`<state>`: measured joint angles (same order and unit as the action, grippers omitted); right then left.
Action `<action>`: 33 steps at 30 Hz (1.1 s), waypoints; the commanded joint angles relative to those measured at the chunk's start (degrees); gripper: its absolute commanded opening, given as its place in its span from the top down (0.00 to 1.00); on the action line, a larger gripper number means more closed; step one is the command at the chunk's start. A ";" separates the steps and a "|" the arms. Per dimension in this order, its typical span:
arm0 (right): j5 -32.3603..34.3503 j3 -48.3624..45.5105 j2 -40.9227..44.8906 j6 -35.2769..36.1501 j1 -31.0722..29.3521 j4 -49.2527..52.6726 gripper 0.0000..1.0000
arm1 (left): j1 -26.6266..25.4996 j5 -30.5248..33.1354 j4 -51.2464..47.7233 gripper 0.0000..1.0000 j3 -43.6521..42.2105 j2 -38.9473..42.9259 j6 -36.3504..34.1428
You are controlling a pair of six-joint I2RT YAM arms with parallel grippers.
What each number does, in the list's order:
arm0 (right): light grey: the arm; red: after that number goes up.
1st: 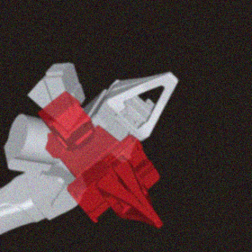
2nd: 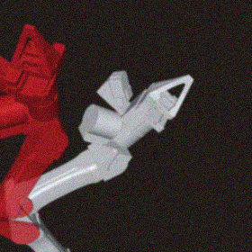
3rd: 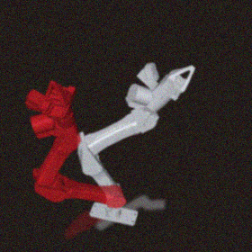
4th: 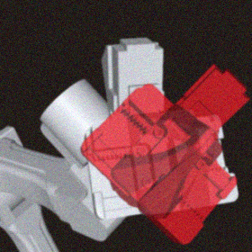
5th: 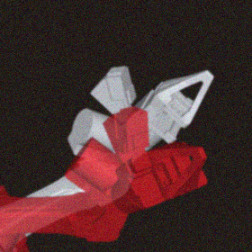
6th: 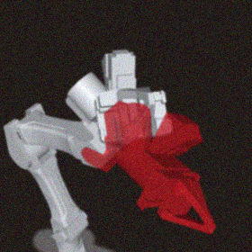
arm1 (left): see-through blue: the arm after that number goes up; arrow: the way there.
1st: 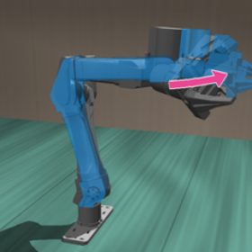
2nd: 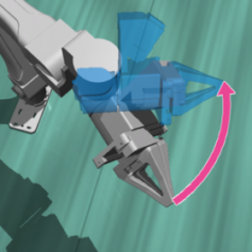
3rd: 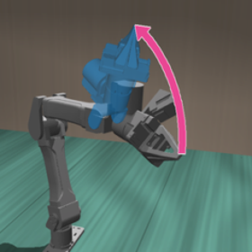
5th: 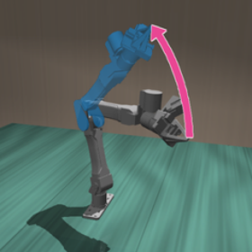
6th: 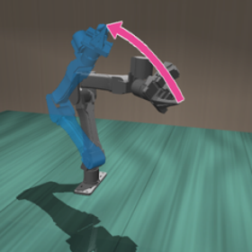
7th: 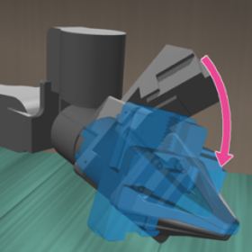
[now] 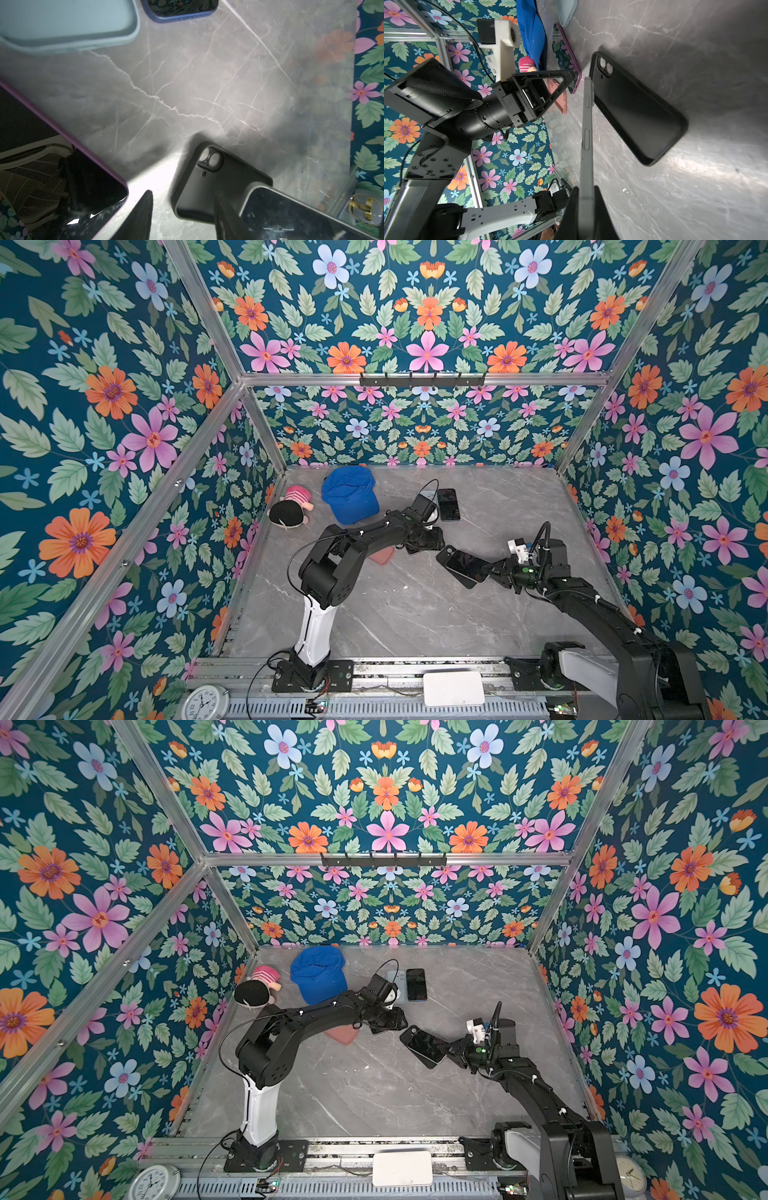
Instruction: Put the phone into the phone case
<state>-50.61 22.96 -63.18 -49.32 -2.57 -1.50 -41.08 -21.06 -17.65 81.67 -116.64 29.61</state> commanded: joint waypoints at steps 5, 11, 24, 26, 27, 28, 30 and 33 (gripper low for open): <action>0.55 -0.98 -0.45 -1.17 -0.16 -4.96 1.00 | 0.65 -2.17 2.24 0.42 -0.31 0.21 0.95; 0.90 -1.07 -0.27 -1.35 -0.17 -5.17 1.00 | 0.80 -2.84 2.37 0.34 0.24 0.00 0.80; 1.16 -1.12 -0.63 -1.35 -0.42 -5.67 1.00 | 1.27 -5.31 5.31 0.29 -1.14 0.36 1.42; 1.48 -1.40 -0.63 -1.14 -0.56 -5.70 1.00 | 1.46 -5.68 5.63 0.29 -1.58 0.36 1.56; 1.61 -1.45 -0.76 -1.07 -0.51 -5.70 1.00 | 1.52 -5.85 5.78 0.29 -1.90 0.35 1.60; 1.50 -1.46 -0.93 -1.06 -0.53 -5.71 1.00 | 1.62 -6.05 6.01 0.29 -2.02 0.36 1.67; 1.39 -1.46 -1.39 -0.99 -0.56 -5.85 1.00 | 1.72 -6.45 6.30 0.28 -2.37 0.34 1.82; 1.40 -1.58 -1.68 -0.93 -0.51 -6.15 1.00 | 1.72 -7.05 6.71 0.28 -2.35 0.28 1.87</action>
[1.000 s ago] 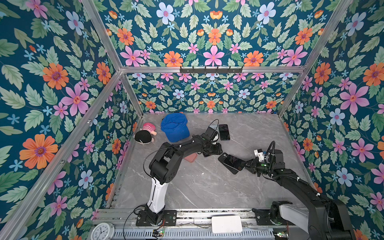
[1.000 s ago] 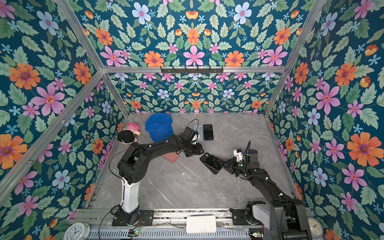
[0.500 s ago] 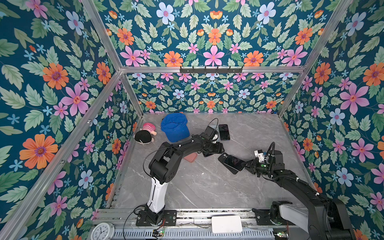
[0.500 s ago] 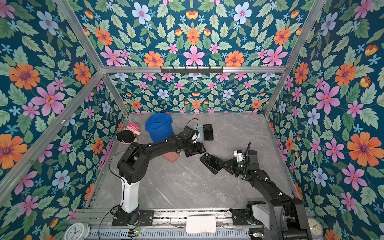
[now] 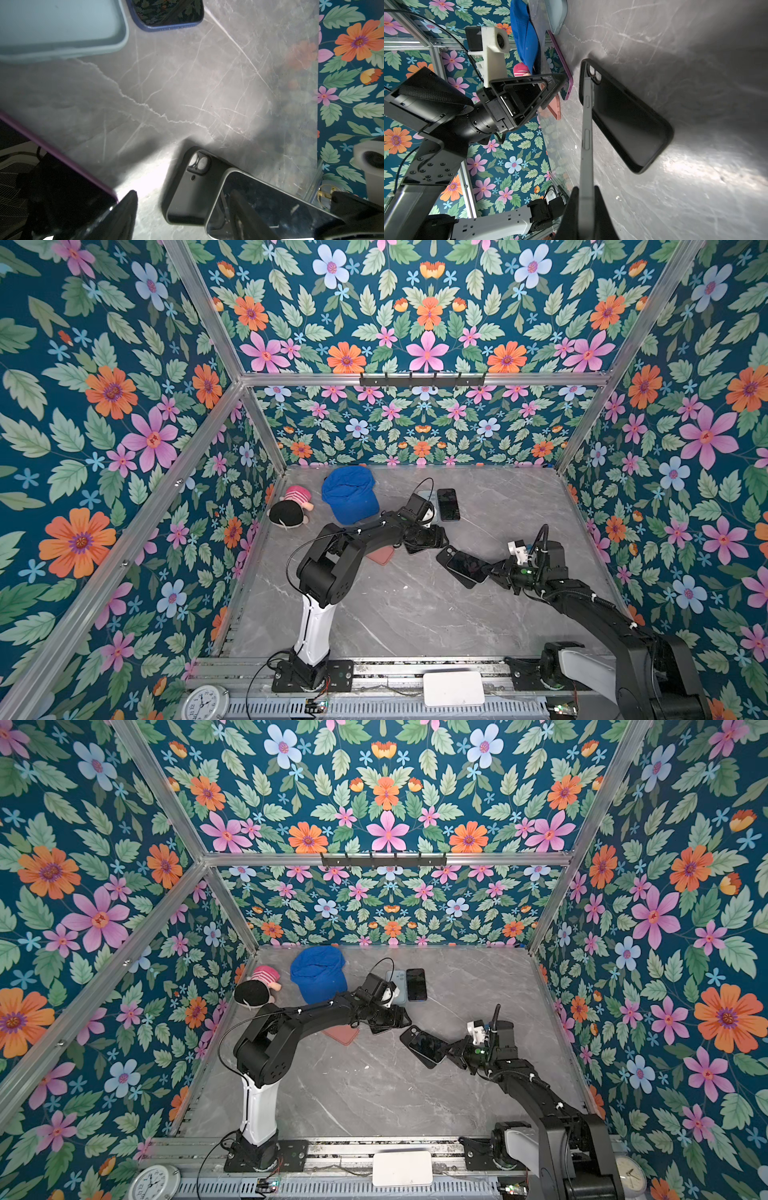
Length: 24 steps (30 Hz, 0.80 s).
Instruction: Put the phone into the phone case
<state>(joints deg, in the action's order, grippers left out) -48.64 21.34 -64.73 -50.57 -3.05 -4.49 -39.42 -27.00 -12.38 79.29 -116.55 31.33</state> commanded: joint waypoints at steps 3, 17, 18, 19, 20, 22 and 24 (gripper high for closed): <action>-0.93 0.00 -0.61 0.51 -0.12 -3.52 1.00 | 0.08 -1.64 1.65 0.29 -0.01 -0.12 0.22; -1.76 -0.45 -3.69 0.01 -0.12 -7.06 1.00 | -0.13 -3.76 3.97 0.30 -0.97 -1.04 1.46; -1.73 -0.51 -3.88 -0.06 -0.14 -7.33 1.00 | -0.11 -3.89 4.16 0.30 -1.14 -1.09 1.56; -1.87 -0.60 -3.92 -0.05 -0.12 -7.50 1.00 | -0.11 -4.02 4.34 0.31 -1.28 -1.05 1.63; -1.93 -0.57 -4.08 -0.02 -0.12 -7.68 1.00 | -0.13 -4.20 4.42 0.31 -1.33 -1.12 1.71; -2.22 -0.63 -4.20 -0.07 -0.17 -8.09 1.00 | -0.22 -4.46 4.64 0.32 -1.59 -1.21 1.81; -2.33 -0.71 -4.38 -0.05 -0.12 -8.69 1.00 | -0.22 -4.81 4.82 0.32 -1.59 -1.37 1.89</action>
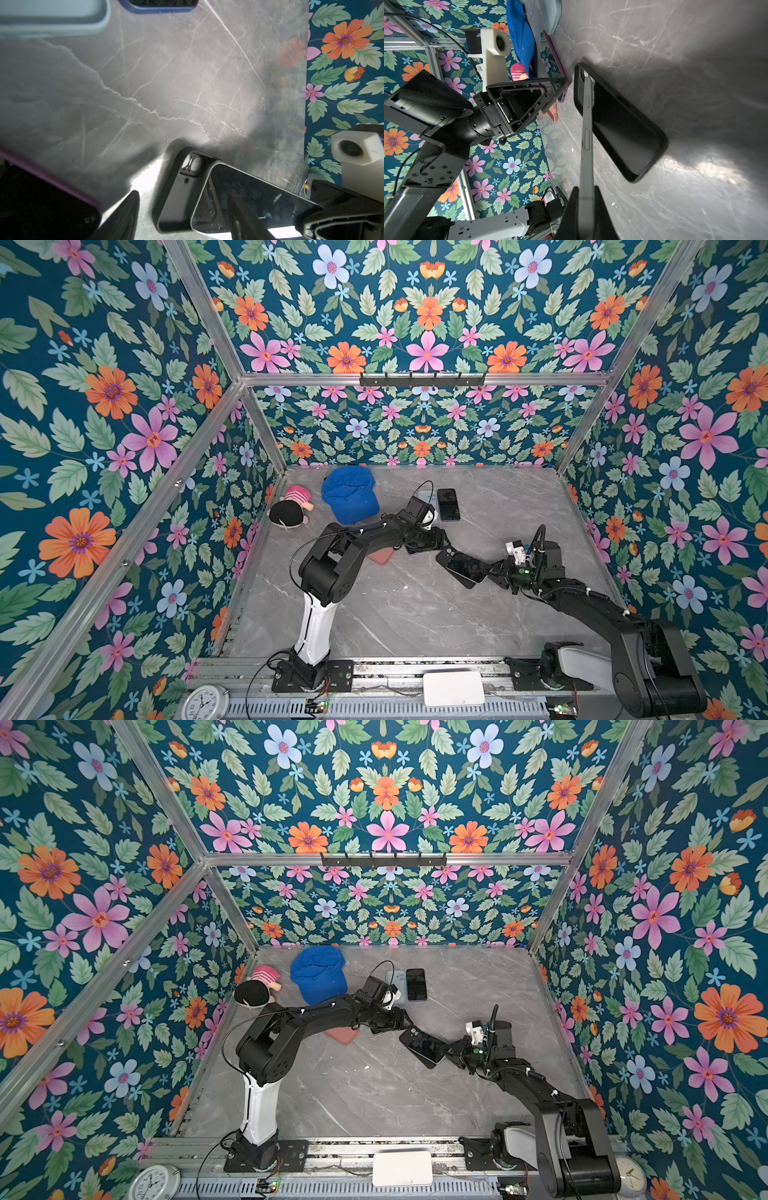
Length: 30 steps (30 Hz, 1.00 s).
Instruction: Put the phone into the phone case
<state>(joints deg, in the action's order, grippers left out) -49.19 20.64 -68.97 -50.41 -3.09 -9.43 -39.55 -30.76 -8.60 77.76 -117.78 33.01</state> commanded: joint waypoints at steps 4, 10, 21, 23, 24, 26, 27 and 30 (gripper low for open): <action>-2.54 0.24 -1.21 -0.09 -0.07 -4.51 1.00 | -0.12 -1.71 1.39 0.34 -0.03 -0.60 0.32; -2.79 0.35 -2.63 -0.14 -0.10 -5.68 1.00 | -0.34 -2.33 1.66 0.36 0.20 -1.03 0.30; -3.58 0.66 -5.16 -0.14 -0.31 -7.59 1.00 | -0.43 -3.38 1.84 0.38 0.47 -1.77 0.32; -3.61 0.86 -5.80 -0.29 -0.55 -8.02 1.00 | -0.44 -3.48 1.83 0.38 0.39 -1.76 0.32; -3.58 0.87 -6.15 -0.39 -0.68 -8.46 1.00 | -0.44 -3.39 1.83 0.38 0.30 -1.68 0.32; -3.68 1.02 -6.83 -0.58 -0.82 -9.17 1.00 | -0.44 -3.42 1.83 0.39 0.16 -1.58 0.30; -3.87 1.14 -7.01 -0.72 -0.85 -9.63 1.00 | -0.44 -3.42 1.83 0.38 -0.04 -1.58 0.30; -3.68 1.20 -7.56 -0.75 -1.17 -10.16 1.00 | -0.44 -3.26 1.84 0.39 -0.25 -1.40 0.30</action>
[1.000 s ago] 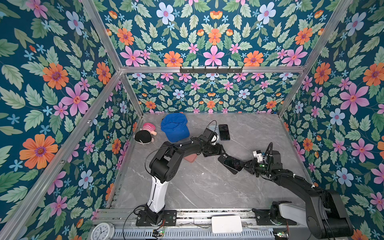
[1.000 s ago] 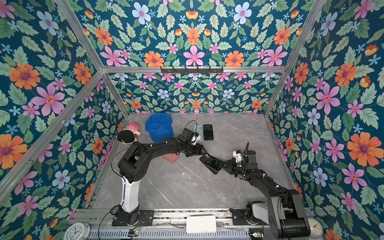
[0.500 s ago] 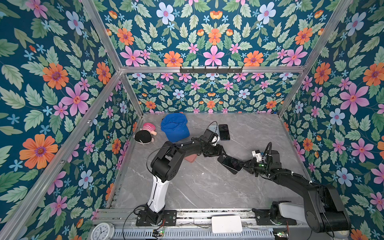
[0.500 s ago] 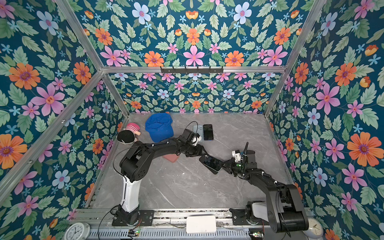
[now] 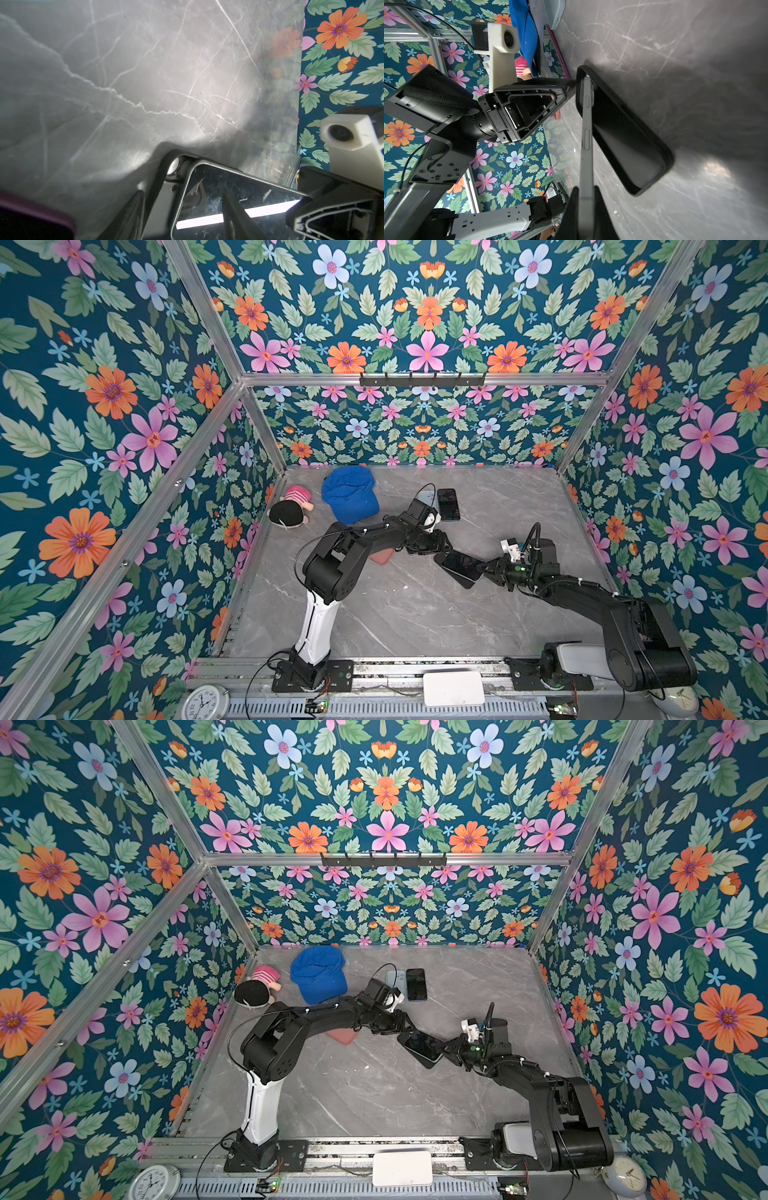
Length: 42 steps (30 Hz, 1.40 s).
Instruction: Put the phone into the phone case
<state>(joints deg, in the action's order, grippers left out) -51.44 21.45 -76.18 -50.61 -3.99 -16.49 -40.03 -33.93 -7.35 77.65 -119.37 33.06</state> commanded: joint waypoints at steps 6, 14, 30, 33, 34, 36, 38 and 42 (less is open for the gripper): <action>-1.15 0.31 -1.47 -1.02 -0.70 -4.32 1.00 | 0.04 -0.17 0.83 0.39 -0.61 0.37 0.32; -0.33 0.15 -2.03 -1.87 -0.81 -5.56 1.00 | 0.08 -0.04 1.54 0.39 -2.39 1.44 0.52; 0.46 0.28 -6.17 -3.36 -2.43 -9.63 1.00 | 0.04 -0.02 2.69 0.39 -4.04 2.30 0.76; 0.72 0.17 -6.37 -3.19 -2.43 -9.44 1.00 | 0.04 -0.16 3.05 0.39 -4.36 2.39 0.87; 0.81 0.01 -6.41 -3.18 -2.43 -9.43 1.00 | 0.04 -0.12 3.13 0.39 -4.43 2.38 0.93; 1.01 -0.09 -6.48 -3.10 -2.52 -9.27 1.00 | 0.04 -0.13 3.31 0.39 -4.68 2.52 0.97; 1.16 -0.31 -6.72 -3.14 -2.52 -9.17 1.00 | 0.04 -0.08 3.70 0.39 -5.06 2.65 1.13; 1.47 -0.36 -7.23 -2.97 -2.78 -8.80 0.98 | 0.04 -0.15 4.45 0.39 -5.85 3.00 1.48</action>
<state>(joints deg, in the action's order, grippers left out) -50.78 21.30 -83.00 -53.60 -6.52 -26.13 -40.01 -33.93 -2.83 72.20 -116.97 34.13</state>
